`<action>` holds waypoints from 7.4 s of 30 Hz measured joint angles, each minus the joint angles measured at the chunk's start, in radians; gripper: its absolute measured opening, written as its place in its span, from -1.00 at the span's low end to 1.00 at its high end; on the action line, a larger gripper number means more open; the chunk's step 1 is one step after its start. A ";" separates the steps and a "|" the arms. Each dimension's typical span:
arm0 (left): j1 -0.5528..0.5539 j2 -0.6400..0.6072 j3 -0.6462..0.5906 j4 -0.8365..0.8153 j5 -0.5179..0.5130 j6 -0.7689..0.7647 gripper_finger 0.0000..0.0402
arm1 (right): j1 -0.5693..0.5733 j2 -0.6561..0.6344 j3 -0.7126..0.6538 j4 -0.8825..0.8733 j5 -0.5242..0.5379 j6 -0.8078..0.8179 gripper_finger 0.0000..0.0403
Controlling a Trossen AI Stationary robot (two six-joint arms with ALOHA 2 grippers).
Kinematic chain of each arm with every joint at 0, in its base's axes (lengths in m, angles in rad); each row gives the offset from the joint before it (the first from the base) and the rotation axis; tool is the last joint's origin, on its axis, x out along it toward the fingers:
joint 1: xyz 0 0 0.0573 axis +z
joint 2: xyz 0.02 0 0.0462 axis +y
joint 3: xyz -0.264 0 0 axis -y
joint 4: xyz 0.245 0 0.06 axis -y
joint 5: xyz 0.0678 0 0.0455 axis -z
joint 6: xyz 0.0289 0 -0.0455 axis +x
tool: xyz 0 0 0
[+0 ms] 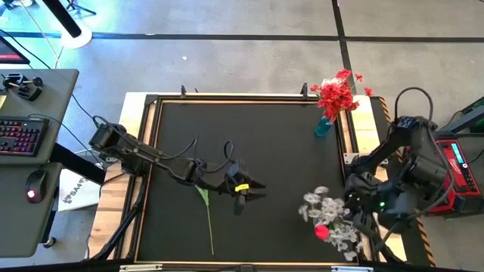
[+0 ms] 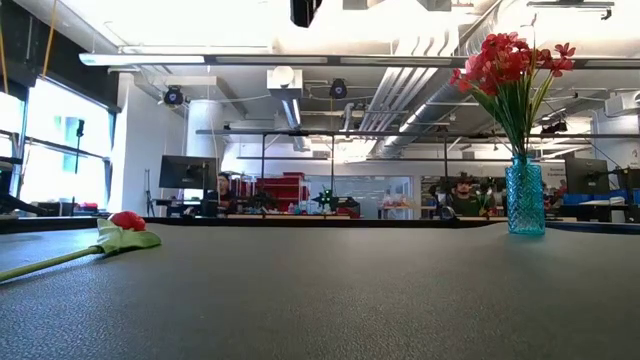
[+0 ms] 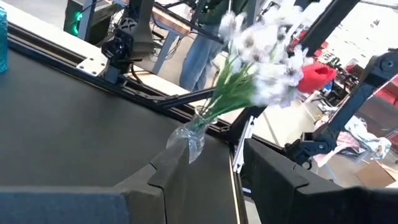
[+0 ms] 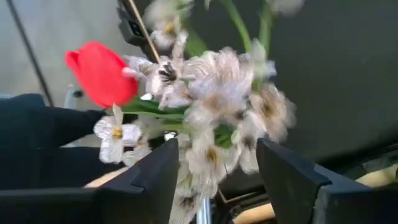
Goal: Sort flowers into vase by color
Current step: Put the white flowers into the transparent vase, then put the red flower into the transparent vase
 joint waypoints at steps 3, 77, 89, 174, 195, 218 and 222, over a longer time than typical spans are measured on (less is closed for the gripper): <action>-0.009 -0.002 0.000 -0.051 -0.020 -0.044 -0.29 | 0.000 -0.029 0.000 0.018 0.015 0.008 0.03; 0.011 -0.121 0.020 0.175 -0.212 0.260 -1.00 | -0.180 -0.058 0.000 0.454 0.577 -0.366 0.01; 0.101 0.000 0.303 0.062 -0.016 0.403 -1.00 | -0.348 -0.057 0.000 0.641 0.624 -0.737 0.01; 0.130 0.050 0.344 -0.469 -0.024 0.138 -0.43 | 0.329 -0.141 -0.364 0.022 0.770 0.109 -1.00; 0.129 0.050 0.344 -0.470 -0.023 0.140 -0.43 | 0.329 -0.054 -0.361 -0.005 0.664 0.156 -1.00; 0.114 0.050 0.343 -0.471 -0.004 0.138 -0.43 | 0.326 -0.149 -0.273 0.003 0.775 0.009 -1.00; 0.114 0.050 0.343 -0.476 -0.005 0.139 -0.43 | 0.326 -0.117 -0.316 0.008 0.691 0.050 -1.00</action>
